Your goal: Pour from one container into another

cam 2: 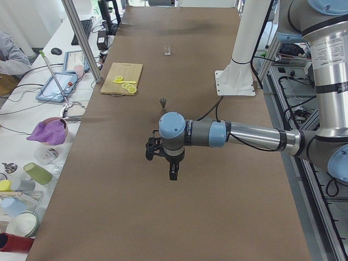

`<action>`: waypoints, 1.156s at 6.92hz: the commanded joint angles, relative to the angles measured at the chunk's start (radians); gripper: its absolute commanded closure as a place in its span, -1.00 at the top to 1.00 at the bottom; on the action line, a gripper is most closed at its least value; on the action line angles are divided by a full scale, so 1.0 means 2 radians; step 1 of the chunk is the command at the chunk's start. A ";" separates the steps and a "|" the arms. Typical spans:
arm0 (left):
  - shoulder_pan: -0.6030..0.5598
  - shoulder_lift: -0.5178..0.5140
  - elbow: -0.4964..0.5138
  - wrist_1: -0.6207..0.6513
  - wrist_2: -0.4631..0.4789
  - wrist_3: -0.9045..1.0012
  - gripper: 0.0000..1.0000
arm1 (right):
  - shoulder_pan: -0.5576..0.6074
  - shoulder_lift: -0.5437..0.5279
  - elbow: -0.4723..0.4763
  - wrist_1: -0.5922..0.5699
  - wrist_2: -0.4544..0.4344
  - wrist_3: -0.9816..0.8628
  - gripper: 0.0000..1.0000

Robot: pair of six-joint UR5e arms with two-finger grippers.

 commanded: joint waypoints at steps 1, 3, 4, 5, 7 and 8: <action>0.000 0.000 0.000 0.000 0.001 0.000 0.96 | 0.000 -0.003 0.004 0.000 0.000 -0.002 1.00; 0.000 0.001 0.000 0.000 0.001 0.000 0.96 | 0.000 0.006 0.004 0.000 -0.004 -0.002 1.00; 0.000 0.000 0.000 0.000 0.001 0.000 0.96 | 0.000 0.002 0.007 0.000 -0.002 -0.002 1.00; 0.000 0.000 0.000 0.000 0.001 0.000 0.96 | -0.001 0.000 0.010 0.000 -0.001 -0.001 1.00; 0.000 0.000 0.000 0.000 0.001 0.000 0.96 | -0.001 -0.004 0.016 0.000 0.000 -0.001 1.00; 0.001 -0.002 -0.001 0.000 0.001 0.000 0.96 | -0.001 -0.004 0.016 0.000 0.000 -0.001 1.00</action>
